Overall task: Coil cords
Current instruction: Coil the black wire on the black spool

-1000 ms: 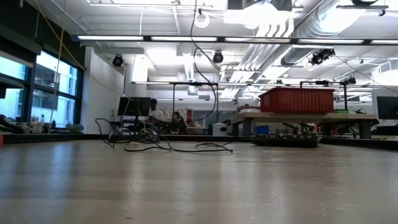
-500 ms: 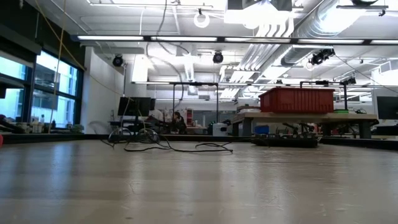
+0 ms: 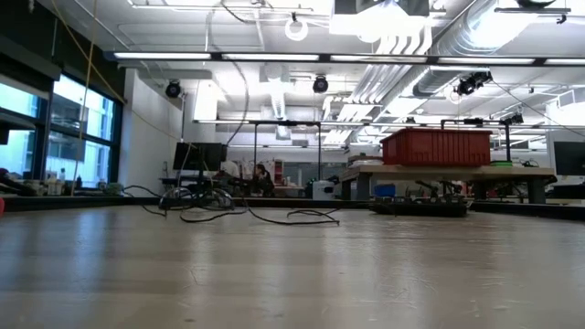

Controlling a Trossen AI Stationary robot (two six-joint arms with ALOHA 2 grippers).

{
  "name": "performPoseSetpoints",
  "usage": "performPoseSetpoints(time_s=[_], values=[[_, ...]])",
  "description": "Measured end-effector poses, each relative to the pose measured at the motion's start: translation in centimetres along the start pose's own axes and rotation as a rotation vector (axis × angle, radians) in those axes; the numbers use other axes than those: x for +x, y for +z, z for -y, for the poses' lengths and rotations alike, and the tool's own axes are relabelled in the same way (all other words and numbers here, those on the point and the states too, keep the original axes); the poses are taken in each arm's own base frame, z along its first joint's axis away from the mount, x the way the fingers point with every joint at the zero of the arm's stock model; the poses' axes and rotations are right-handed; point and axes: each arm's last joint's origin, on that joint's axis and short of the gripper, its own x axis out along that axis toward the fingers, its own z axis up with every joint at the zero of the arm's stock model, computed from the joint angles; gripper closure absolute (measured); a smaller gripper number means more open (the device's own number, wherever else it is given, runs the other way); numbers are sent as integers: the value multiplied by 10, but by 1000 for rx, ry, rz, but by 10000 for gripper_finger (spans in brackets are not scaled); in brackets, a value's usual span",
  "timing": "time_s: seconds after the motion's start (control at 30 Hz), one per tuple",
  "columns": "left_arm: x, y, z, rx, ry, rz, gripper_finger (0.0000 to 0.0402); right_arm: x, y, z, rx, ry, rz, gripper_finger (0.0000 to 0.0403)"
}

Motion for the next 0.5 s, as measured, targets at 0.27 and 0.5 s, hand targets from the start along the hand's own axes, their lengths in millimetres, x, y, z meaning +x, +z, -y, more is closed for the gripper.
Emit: performPoseSetpoints(time_s=[0.27, 0.5], values=[[10, -10, -2, 6, -10, -37, 401, 4, 6, 18, 42, -52, 86, 233], [19, -20, -5, 30, -17, -77, 401, 6, 11, 35, 96, -101, 151, 219]])
